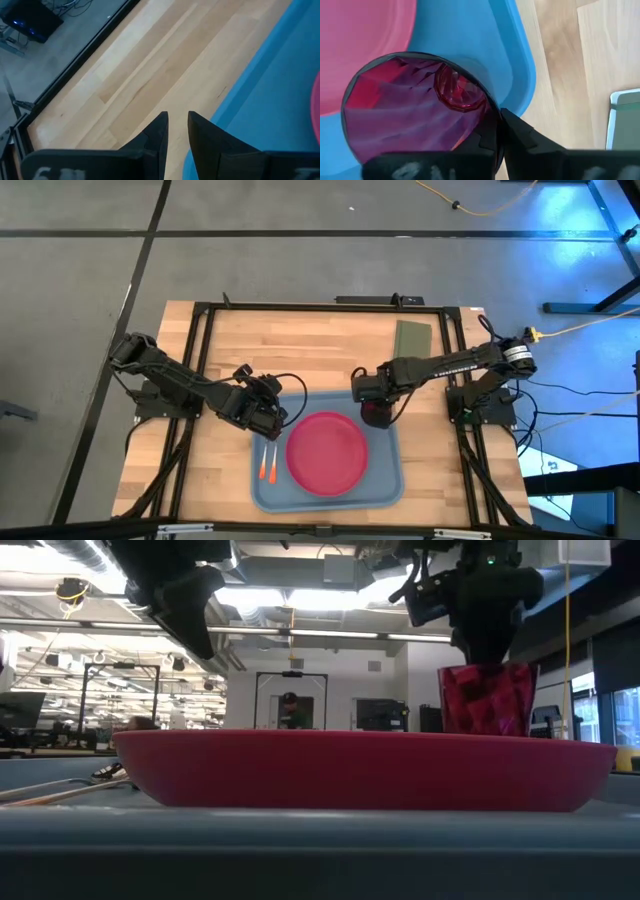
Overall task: Pick and place plate/cup/fork/spoon on tray
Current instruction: Put the pink cup on the blue tray to the top right of the blue tray
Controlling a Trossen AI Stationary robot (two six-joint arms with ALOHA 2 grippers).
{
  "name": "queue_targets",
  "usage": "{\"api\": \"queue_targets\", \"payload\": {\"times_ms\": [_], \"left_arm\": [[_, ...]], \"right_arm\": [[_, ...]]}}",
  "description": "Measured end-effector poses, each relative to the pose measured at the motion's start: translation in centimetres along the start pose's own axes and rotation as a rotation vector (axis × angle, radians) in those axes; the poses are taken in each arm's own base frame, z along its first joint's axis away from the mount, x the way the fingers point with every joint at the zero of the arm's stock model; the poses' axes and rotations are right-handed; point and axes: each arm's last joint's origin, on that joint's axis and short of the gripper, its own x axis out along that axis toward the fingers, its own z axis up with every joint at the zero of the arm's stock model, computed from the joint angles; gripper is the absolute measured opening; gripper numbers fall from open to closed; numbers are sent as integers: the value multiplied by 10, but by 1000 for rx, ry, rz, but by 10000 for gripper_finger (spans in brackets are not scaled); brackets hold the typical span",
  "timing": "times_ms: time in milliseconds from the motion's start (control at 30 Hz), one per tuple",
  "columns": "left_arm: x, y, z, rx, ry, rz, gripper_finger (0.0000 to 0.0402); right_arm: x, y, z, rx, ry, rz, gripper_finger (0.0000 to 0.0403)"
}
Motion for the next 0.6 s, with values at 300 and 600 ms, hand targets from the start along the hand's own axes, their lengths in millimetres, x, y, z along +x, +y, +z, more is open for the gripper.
{"api": "queue_targets", "payload": {"times_ms": [300, 600], "left_arm": [[0, 0, 0, 0, 0, 0, 66], [0, 0, 0, 0, 0, 0, 66]], "right_arm": [[0, 0, 1, 7, -5, 11, 52], [0, -1, 2, 7, -28, -34, 55]]}}
